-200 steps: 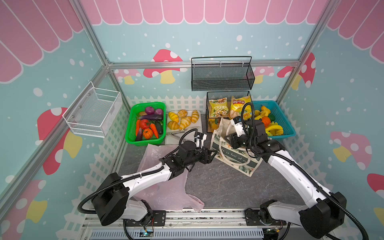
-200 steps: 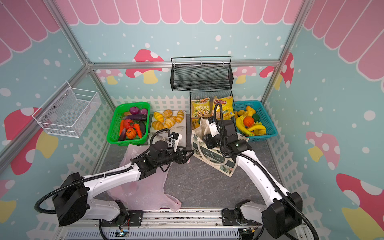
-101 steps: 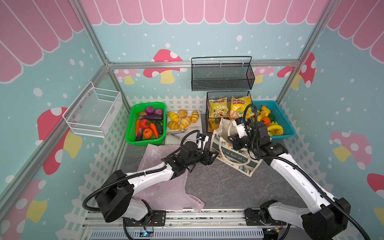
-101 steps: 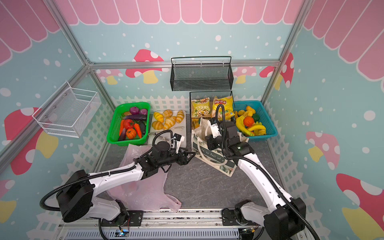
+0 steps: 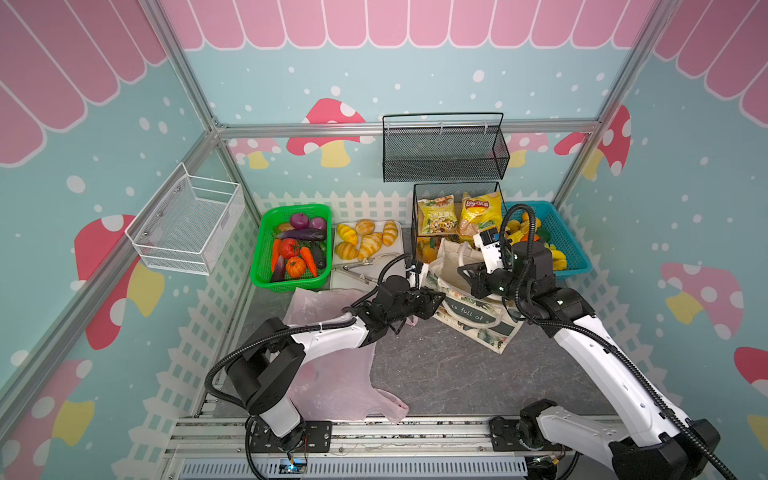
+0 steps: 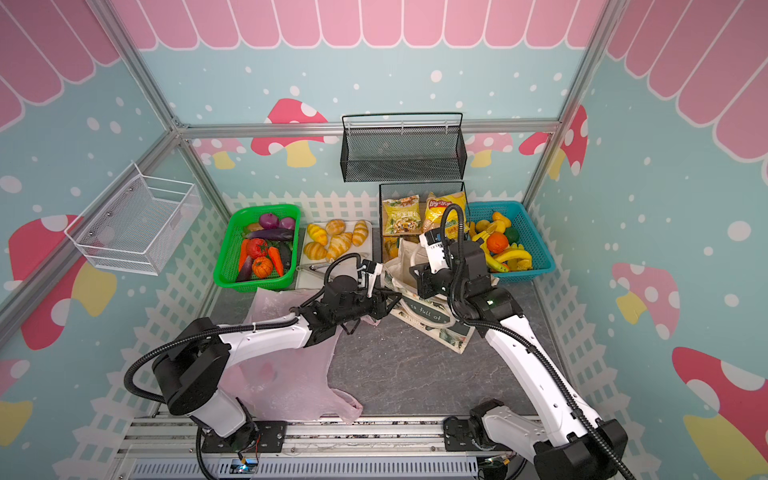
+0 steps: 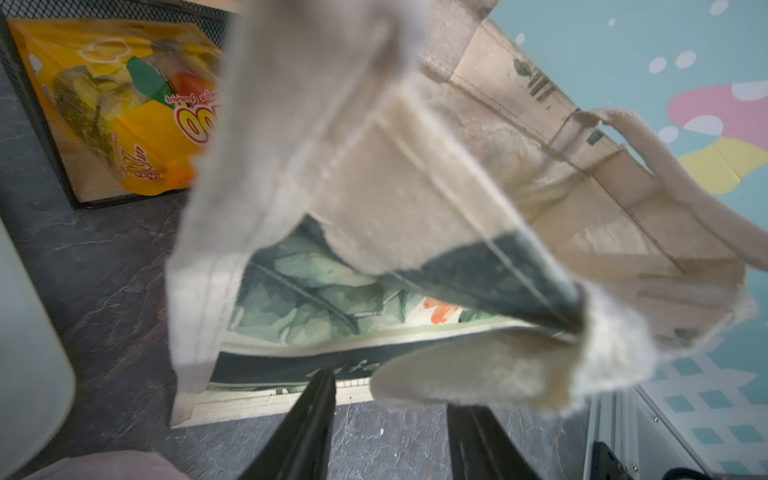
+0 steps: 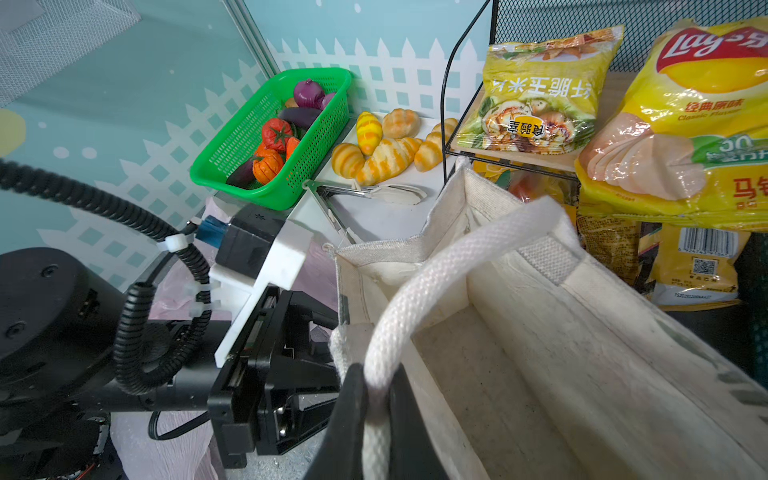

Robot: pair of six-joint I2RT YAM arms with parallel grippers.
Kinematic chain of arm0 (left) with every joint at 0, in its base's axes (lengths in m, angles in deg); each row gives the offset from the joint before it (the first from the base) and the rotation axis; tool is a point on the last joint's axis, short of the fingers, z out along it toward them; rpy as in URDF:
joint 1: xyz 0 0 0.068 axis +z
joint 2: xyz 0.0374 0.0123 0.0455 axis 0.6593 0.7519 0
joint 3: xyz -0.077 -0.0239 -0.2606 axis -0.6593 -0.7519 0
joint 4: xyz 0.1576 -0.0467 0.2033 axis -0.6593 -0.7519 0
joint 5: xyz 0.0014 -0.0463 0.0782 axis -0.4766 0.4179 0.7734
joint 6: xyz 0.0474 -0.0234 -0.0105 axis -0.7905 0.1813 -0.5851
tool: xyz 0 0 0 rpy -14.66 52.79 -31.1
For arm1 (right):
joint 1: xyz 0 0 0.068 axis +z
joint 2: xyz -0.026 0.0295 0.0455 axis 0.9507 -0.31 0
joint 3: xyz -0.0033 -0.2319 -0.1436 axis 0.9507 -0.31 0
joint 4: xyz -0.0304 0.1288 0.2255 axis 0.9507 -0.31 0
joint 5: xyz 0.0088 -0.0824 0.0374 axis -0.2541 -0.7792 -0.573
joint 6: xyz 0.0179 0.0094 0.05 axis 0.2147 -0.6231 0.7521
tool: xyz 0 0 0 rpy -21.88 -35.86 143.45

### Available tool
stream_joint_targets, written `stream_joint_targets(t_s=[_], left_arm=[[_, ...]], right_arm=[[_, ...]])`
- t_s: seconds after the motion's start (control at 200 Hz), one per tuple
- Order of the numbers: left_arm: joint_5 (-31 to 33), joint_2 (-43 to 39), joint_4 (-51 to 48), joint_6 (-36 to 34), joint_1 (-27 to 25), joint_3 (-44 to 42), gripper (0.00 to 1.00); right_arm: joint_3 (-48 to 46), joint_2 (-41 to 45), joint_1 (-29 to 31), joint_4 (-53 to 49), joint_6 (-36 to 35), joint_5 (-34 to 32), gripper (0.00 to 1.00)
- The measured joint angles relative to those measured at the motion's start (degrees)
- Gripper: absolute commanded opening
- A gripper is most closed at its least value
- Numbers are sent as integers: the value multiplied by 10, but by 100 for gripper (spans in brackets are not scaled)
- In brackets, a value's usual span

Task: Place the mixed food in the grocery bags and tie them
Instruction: 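Grasp the tote's opposite rim with the left gripper while the right gripper holds its edge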

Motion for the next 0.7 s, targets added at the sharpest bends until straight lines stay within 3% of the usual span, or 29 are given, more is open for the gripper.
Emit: stream_joint_targets(t_s=[0.26, 0.695], left_arm=[[-21, -12, 40, 14, 10, -30, 0], [-96, -163, -54, 21, 79, -87, 0]], right_arm=[[43, 15, 0, -50, -11, -21, 11], [76, 68, 0, -77, 23, 40, 11]])
